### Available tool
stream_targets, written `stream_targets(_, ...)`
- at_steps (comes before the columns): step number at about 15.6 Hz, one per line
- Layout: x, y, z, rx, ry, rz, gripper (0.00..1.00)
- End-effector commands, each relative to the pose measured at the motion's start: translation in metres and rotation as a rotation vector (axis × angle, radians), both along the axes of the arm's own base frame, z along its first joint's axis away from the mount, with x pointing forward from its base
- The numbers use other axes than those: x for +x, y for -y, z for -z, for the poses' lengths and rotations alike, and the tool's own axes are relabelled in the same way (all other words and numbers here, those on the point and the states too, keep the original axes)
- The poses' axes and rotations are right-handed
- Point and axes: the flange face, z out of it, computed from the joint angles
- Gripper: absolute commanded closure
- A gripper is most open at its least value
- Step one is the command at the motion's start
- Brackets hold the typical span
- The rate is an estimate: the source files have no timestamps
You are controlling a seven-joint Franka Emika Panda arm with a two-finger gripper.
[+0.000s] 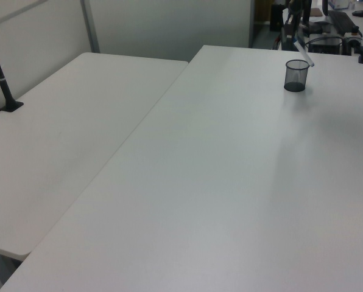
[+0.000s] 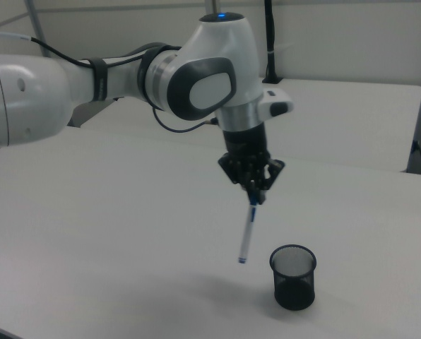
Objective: Remove the marker
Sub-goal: 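Lift the marker up out of the pen cup, then carry the marker beside the cup and release it onto the table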
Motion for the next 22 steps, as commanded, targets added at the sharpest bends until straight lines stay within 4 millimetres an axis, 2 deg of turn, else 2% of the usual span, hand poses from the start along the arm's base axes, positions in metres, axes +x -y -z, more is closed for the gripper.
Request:
stream_targets(1, 0.007, -0.038, 0.031, 0.046, -0.076, -0.071, 0.87)
stream_targets(4, 0.014, -0.06, 0.061, 0.065, -0.129, -0.107, 0.87)
stream_targets(5, 0.016, -0.068, 0.082, 0.079, -0.164, -0.121, 0.87)
stream_targets(6, 0.021, -0.076, 0.094, 0.085, -0.182, -0.131, 0.87)
stream_targets(10, 0.03, -0.089, 0.13, 0.099, -0.229, -0.138, 0.86)
stream_targets(13, 0.037, -0.101, 0.152, 0.1, -0.261, -0.157, 0.79)
stream_targets(14, 0.038, -0.102, 0.155, 0.101, -0.264, -0.159, 0.72)
stream_targets(15, 0.04, -0.105, 0.153, 0.099, -0.26, -0.165, 0.49)
stream_targets(16, 0.042, -0.109, 0.153, 0.099, -0.258, -0.169, 0.1)
stream_targets(17, 0.045, -0.115, 0.15, 0.099, -0.25, -0.177, 0.0)
stream_targets(20, 0.06, -0.151, 0.124, 0.08, -0.21, -0.166, 0.0)
stream_targets(22, 0.064, -0.193, 0.093, 0.054, -0.161, -0.116, 0.0)
